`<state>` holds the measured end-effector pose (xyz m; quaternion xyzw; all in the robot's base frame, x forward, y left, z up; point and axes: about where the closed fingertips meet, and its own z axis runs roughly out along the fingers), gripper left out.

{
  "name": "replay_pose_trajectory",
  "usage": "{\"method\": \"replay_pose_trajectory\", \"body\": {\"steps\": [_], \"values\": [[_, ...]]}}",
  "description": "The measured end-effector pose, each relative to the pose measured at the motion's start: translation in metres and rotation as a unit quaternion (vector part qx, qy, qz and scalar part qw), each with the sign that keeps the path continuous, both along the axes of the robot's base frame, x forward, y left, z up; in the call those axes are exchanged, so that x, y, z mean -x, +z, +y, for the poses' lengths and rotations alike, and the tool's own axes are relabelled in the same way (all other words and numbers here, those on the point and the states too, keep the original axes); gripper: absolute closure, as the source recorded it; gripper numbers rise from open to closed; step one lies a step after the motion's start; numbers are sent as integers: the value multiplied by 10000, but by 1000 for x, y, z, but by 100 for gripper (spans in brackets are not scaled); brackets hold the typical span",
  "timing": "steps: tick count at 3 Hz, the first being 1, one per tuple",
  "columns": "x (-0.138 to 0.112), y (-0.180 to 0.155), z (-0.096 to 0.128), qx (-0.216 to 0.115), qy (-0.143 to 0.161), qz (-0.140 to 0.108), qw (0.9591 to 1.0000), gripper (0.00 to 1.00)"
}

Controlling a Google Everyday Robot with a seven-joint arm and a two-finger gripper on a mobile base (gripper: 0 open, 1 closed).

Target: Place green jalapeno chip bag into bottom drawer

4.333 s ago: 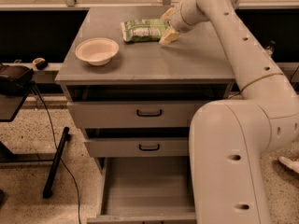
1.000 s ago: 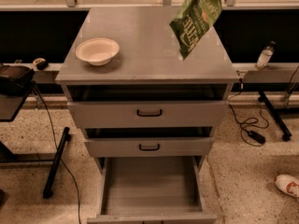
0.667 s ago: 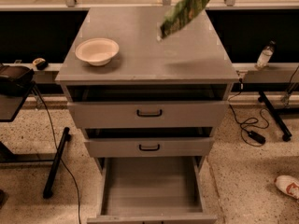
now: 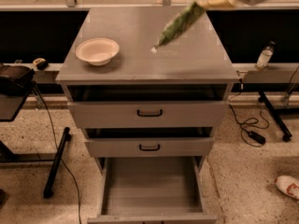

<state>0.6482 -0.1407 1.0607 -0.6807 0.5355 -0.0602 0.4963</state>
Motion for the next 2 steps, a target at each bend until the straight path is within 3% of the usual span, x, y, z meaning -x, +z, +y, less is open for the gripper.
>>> {"method": "replay_pose_trajectory", "body": {"steps": [1,2], "values": [[113,-19,5,-196,329,1199,9920,100],[210,-35,14,-83,847,2078,9745,100]]}}
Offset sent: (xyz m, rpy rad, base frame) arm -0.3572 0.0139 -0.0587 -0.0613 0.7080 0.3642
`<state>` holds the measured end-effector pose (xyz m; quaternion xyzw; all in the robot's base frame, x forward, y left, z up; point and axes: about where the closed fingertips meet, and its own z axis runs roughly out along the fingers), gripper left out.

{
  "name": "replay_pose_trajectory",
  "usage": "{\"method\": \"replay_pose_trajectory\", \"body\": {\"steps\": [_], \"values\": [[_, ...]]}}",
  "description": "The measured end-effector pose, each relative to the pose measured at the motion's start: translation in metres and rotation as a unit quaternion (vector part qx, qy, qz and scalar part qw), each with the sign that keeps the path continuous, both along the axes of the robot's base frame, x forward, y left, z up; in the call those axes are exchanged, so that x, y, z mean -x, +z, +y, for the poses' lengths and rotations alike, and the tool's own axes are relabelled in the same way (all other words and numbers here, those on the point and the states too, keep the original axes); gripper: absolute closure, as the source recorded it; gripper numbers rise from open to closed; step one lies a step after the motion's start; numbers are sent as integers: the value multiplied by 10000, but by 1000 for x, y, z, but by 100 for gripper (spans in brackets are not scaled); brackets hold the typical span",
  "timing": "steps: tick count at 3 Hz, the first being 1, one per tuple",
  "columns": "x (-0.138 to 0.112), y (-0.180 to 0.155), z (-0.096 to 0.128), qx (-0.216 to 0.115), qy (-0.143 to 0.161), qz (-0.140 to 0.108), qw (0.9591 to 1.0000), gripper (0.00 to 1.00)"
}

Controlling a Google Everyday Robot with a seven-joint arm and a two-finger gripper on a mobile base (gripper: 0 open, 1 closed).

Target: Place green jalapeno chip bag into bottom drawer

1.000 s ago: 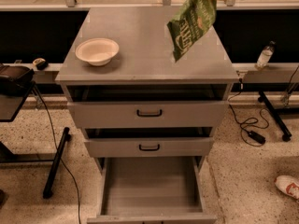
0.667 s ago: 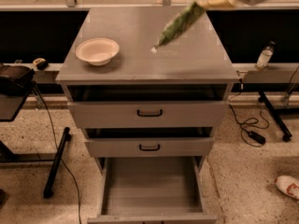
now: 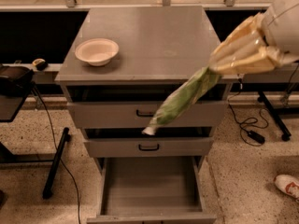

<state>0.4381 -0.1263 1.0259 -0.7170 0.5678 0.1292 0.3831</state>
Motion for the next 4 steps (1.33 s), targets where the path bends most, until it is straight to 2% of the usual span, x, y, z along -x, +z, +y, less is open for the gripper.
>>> {"method": "replay_pose_trajectory", "body": {"steps": [1,2,3,4], "values": [[25,-10,-1,124,265,357,9989,100],[1,-30,24,-391,52,546,9977,100],[-6,-78,58,-1530,-119,1065,9824,100],[-7,-139,84,-2189,-531,1608,9609,100]]}}
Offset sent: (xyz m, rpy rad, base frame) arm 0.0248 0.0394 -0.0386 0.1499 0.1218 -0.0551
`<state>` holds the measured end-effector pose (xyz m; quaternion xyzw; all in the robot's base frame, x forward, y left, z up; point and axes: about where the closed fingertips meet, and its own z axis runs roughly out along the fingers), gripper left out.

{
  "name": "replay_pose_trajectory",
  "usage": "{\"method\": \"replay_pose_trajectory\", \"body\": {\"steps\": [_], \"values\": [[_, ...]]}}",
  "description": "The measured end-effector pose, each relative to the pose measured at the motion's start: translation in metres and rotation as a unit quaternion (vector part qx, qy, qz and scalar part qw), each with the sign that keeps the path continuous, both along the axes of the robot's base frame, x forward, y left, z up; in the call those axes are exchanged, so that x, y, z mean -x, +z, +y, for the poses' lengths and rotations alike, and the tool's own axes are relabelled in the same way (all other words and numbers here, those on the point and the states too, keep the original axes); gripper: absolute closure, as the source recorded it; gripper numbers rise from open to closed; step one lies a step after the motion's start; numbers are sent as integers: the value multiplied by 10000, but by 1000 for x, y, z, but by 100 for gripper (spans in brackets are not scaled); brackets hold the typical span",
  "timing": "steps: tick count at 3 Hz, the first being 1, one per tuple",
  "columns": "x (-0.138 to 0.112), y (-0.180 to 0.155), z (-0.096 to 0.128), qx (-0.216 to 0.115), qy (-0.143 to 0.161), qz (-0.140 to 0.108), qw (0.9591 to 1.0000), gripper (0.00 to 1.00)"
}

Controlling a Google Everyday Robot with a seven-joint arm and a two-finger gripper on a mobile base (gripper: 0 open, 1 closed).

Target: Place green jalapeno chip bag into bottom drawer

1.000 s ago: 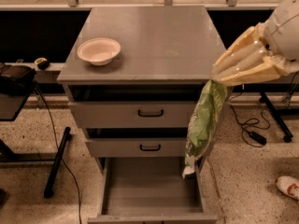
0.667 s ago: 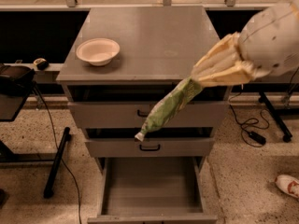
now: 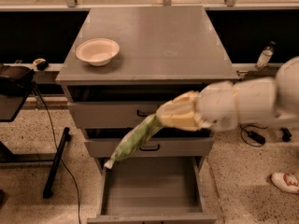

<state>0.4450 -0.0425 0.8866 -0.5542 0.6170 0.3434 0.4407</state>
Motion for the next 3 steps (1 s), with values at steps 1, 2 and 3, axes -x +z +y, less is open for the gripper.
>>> {"method": "replay_pose_trajectory", "body": {"steps": [1,2,3], "values": [[-1,-36,8,97,-196,236,9995,100],[-4,-55,11,154,-257,579,9979,100],[1,-123,-2,-141,-734,1293,9888,100]]}}
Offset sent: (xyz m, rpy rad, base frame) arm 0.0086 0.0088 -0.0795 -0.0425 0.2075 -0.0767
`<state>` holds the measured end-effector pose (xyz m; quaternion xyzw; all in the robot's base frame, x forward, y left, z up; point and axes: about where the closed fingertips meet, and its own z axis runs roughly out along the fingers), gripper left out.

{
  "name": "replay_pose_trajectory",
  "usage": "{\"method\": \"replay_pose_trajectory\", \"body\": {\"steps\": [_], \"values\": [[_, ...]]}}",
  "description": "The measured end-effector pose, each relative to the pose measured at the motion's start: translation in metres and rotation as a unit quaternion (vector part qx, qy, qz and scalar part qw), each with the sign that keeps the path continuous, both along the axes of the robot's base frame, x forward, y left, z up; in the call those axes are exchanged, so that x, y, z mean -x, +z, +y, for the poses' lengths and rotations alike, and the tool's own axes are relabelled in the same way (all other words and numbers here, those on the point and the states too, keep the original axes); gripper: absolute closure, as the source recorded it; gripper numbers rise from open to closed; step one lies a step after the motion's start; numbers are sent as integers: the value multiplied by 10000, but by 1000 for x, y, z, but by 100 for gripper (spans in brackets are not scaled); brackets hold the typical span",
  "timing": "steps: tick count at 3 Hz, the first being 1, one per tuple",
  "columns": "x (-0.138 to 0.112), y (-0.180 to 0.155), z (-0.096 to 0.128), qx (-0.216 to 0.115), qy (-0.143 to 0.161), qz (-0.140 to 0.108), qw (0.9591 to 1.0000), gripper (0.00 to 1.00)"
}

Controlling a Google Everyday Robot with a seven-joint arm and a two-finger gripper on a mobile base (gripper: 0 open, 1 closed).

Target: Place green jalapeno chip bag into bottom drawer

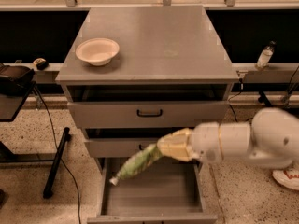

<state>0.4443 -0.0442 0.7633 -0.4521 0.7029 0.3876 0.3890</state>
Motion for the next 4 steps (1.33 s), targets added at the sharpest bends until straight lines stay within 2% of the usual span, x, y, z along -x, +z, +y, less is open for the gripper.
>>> {"method": "replay_pose_trajectory", "body": {"steps": [1,2,3,4], "values": [[28,-138,-18,-41,-784,1240,9892,100],[41,-189,-26,-78,-1054,1711,9796,100],[41,-192,-26,-92,-1063,1738,9790,100],[25,-202,-28,-72,-1255,1733,9768,100]]}}
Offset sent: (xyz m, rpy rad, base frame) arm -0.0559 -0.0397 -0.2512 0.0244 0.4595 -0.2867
